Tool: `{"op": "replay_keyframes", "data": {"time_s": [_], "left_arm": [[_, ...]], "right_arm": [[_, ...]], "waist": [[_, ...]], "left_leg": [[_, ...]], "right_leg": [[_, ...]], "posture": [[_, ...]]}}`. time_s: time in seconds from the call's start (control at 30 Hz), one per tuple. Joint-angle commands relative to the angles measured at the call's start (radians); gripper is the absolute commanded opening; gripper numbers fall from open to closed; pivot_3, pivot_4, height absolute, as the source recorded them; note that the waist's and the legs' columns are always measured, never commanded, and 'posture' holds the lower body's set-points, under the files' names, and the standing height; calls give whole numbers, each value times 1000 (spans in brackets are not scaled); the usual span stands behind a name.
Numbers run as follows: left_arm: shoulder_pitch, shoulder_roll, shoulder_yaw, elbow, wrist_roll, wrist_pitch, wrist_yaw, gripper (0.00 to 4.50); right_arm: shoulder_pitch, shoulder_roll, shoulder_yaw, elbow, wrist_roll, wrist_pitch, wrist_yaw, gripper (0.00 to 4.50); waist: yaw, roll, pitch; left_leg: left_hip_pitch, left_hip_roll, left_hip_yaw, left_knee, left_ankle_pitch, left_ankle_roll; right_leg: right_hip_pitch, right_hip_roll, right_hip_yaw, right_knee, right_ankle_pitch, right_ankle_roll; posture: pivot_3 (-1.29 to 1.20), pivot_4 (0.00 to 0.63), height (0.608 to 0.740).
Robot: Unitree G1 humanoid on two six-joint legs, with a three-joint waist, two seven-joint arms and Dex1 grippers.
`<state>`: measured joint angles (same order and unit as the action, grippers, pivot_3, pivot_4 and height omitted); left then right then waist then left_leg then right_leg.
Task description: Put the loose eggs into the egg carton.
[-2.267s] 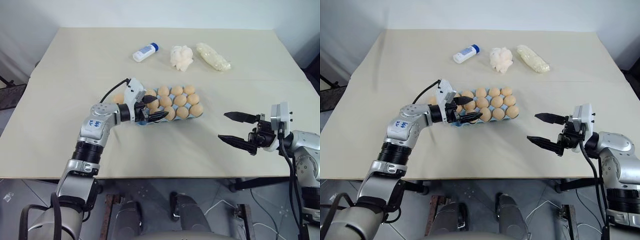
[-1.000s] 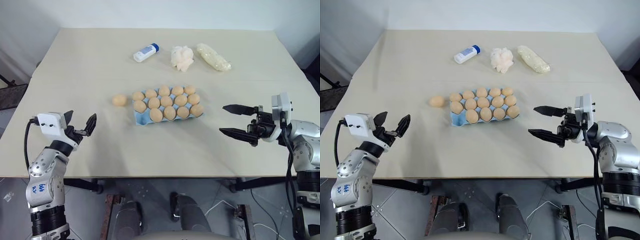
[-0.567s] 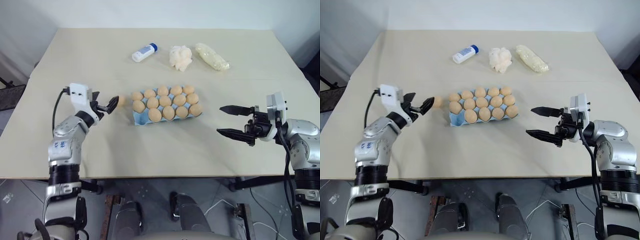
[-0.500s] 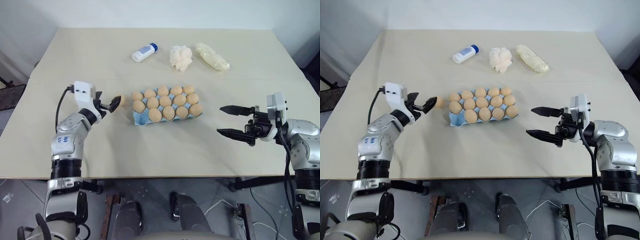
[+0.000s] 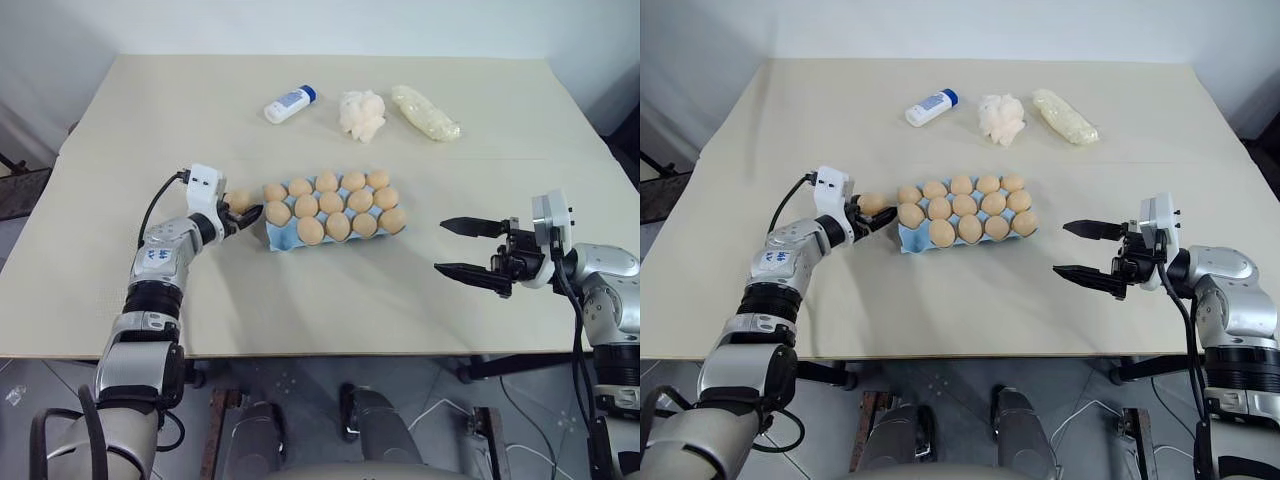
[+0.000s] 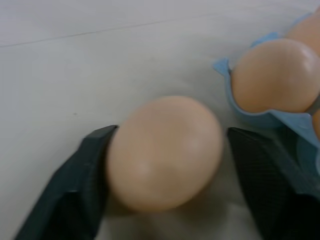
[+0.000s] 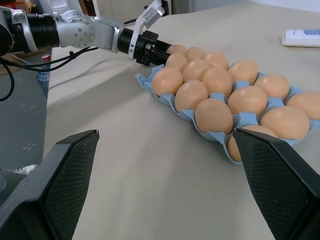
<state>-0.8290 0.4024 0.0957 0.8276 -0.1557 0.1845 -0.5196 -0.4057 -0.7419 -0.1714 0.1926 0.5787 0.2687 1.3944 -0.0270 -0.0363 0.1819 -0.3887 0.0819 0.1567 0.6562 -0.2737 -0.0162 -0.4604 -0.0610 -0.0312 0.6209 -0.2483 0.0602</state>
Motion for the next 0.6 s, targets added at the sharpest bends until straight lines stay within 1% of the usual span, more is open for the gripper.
{"op": "replay_keyframes", "data": {"time_s": [0.03, 0.07, 0.1, 0.17, 0.23, 0.33, 0.43, 0.5, 0.6], "left_arm": [[-28, 1, 6, 8, 4, -41, -20, 2239], [-25, 3, 6, 4, 4, -40, -24, 2029], [-19, 7, 8, -11, 3, -48, -29, 1912], [6, 15, 13, -79, -13, -83, -69, 1830], [47, 16, 32, -193, -60, -121, -132, 1792], [126, 31, 35, -420, -146, -16, -224, 1769], [192, 55, 12, -587, -193, 115, -267, 1769], [217, 69, -5, -647, -198, 169, -281, 1769], [229, 76, -21, -682, -196, 209, -294, 1769]], "right_arm": [[5, -22, -37, -37, 16, 4, -7, 4500], [6, -23, -39, -38, 17, 3, -7, 4500], [8, -25, -41, -39, 18, 3, -7, 4500], [12, -27, -46, -44, 20, 4, -11, 4500], [20, -30, -52, -54, 23, 7, -14, 4500], [36, -31, -62, -71, 28, 10, -22, 4500], [53, -25, -70, -86, 28, 10, -30, 4500], [61, -21, -72, -92, 29, 10, -35, 4500], [70, -15, -73, -103, 32, 8, -46, 4500]], "waist": [[0, 0, 0], [0, 0, 0], [0, 0, 0], [0, 0, 0], [-1, 0, 0], [-1, 0, 0], [0, 0, 0], [0, 0, 0], [0, 0, 0]], "left_leg": [[0, 0, 0, 0, 0, 0], [0, 0, 0, 0, 0, 0], [0, 0, 0, 0, 0, 0], [-1, 0, 0, 0, 0, 0], [-1, 0, 0, 0, 0, 0], [-1, 0, 0, -1, 0, 0], [0, 0, 0, 0, 0, 0], [0, 0, 0, 0, 0, 0], [1, 0, 0, 1, 1, 1]], "right_leg": [[0, 0, 0, 0, 0, 0], [0, 0, 0, 0, 0, 0], [0, 0, 0, 0, 0, 0], [0, 0, 0, 0, 0, 0], [0, 0, -1, 0, 0, 0], [-1, 0, 0, 0, 0, 0], [0, 0, 0, 1, 0, 0], [0, 0, 0, 1, 0, 0], [1, 0, 1, 1, 0, 0]], "posture": [[0, 150, 740], [0, 150, 740], [0, 150, 740], [0, 150, 740], [0, 150, 740], [0, 150, 740], [0, 150, 740], [0, 150, 740], [0, 150, 740]]}}
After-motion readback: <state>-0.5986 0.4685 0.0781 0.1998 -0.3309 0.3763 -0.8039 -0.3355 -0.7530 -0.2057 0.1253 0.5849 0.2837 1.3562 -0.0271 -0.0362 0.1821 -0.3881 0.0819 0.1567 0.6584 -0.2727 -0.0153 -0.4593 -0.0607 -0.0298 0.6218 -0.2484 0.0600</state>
